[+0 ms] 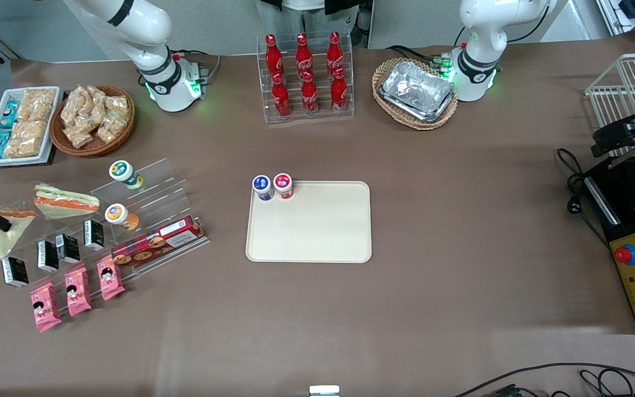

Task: Place sandwich on tray
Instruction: 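Close the right gripper on the wrapped sandwich, then lift the sandwich with the right gripper off the rack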

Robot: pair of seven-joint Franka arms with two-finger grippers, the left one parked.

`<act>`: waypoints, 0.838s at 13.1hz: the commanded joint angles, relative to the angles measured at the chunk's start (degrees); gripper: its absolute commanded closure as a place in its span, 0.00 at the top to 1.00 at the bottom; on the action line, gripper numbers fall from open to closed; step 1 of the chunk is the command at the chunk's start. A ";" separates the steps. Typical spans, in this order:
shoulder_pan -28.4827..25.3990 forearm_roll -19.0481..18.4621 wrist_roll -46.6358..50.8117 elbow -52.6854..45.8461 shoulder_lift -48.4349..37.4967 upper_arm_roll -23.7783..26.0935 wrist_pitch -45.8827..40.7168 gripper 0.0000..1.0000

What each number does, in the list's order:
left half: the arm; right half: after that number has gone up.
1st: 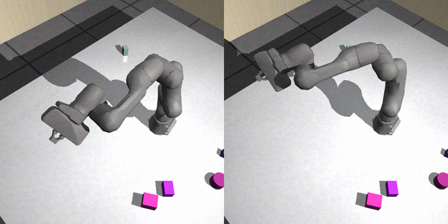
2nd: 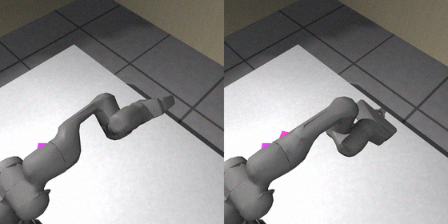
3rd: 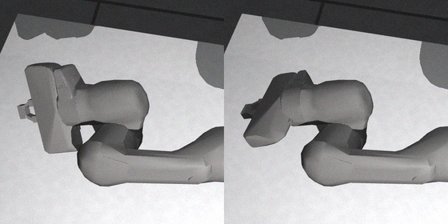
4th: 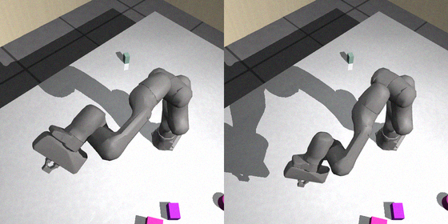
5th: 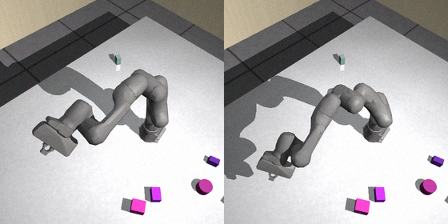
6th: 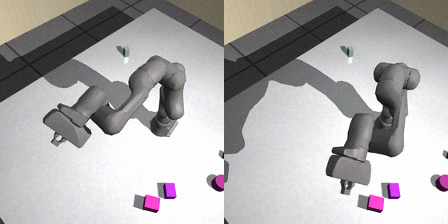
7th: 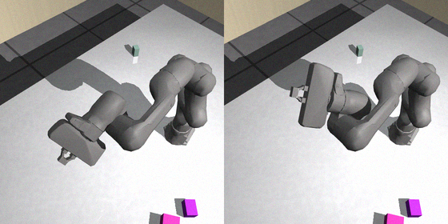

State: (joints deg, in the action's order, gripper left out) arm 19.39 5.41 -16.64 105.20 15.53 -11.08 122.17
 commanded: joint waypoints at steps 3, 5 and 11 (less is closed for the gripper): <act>0.04 1.18 0.11 -7.88 -4.63 0.27 -14.12 0.08; -0.58 1.10 2.99 -11.15 -5.67 0.53 -19.40 0.09; -11.01 0.13 25.47 -11.34 -12.44 1.50 -29.17 0.09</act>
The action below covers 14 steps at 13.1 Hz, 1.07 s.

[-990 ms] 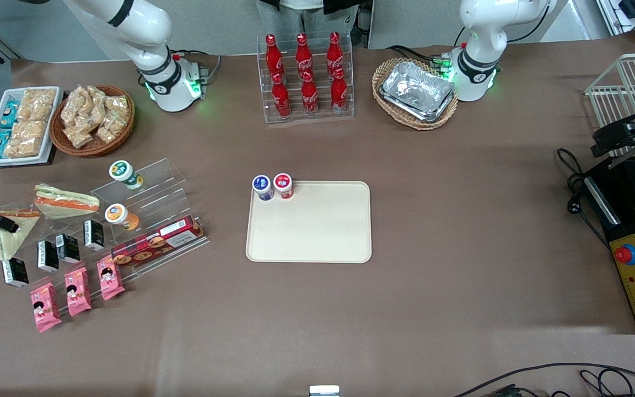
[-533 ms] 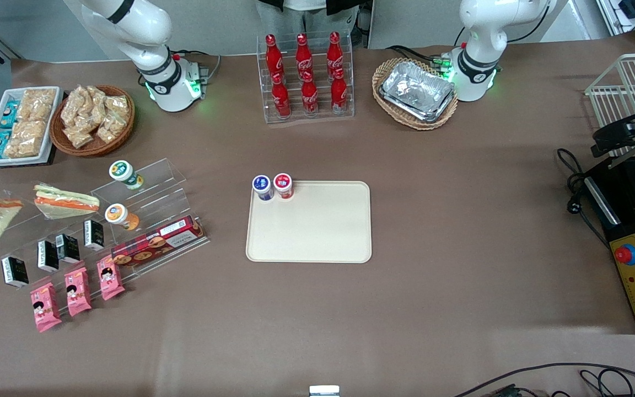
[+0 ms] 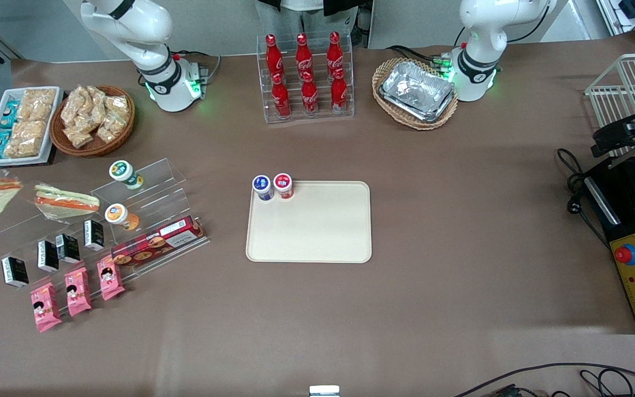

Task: Place sandwich on tray
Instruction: 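Lift the sandwich with the right gripper off the rack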

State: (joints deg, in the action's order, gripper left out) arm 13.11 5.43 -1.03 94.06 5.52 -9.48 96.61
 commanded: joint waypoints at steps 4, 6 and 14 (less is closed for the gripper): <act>-14.85 -0.25 27.09 -0.19 -3.24 0.25 -5.29 0.09; -20.21 -0.25 36.23 -0.19 -3.24 0.69 -5.82 0.09; -40.87 -0.33 67.97 -0.19 2.73 0.96 2.77 0.09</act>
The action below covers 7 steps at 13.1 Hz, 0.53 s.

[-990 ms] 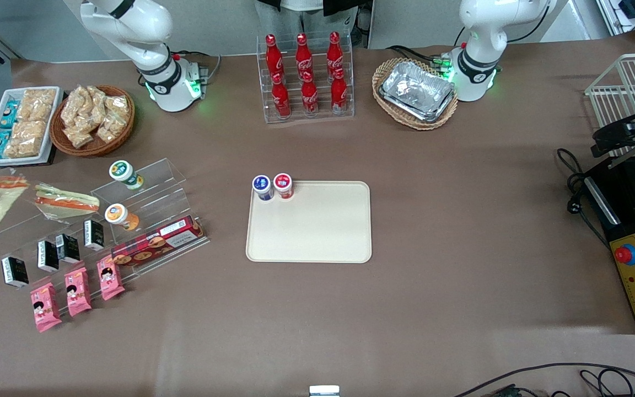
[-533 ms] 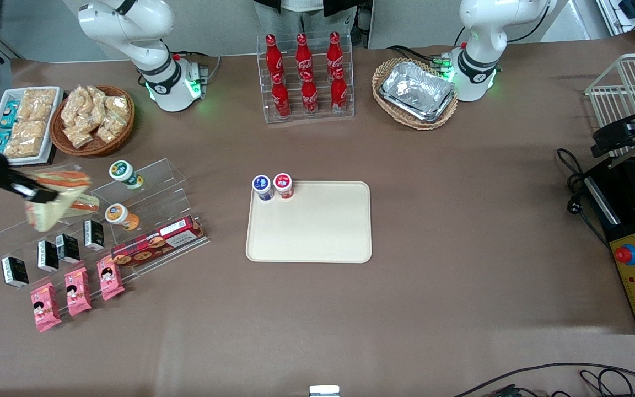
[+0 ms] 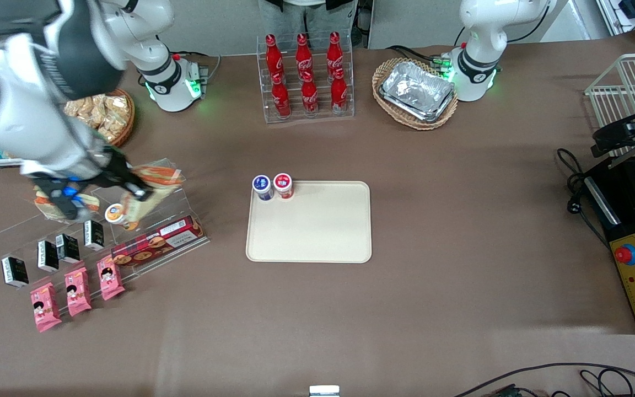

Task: Place sandwich on tray
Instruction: 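Carry the sandwich with the right gripper over the cream tray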

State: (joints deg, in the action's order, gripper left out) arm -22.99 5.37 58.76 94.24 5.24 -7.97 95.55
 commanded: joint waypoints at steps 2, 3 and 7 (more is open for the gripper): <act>-8.45 -0.18 13.89 -0.37 6.17 -0.56 7.70 0.09; -9.95 -0.01 16.53 -0.37 8.10 -0.55 9.72 0.09; -15.58 0.17 26.20 -0.37 16.53 -0.55 20.52 0.09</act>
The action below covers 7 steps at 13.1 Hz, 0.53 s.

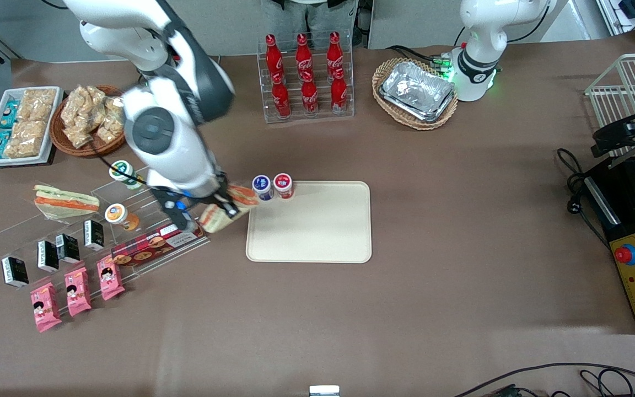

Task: Place sandwich on tray
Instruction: 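Carry the sandwich with the right gripper over the cream tray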

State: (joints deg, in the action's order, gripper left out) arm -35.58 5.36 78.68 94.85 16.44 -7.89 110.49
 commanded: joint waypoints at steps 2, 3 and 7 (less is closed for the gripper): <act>-5.28 0.18 10.86 -1.24 9.12 -0.63 11.39 0.09; -5.99 0.00 12.45 -1.68 11.31 -0.63 13.94 0.09; -8.10 0.00 18.60 -3.43 18.00 -0.72 21.43 0.09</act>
State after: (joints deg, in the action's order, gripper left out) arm -42.28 5.36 93.01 94.68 30.16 -7.92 129.20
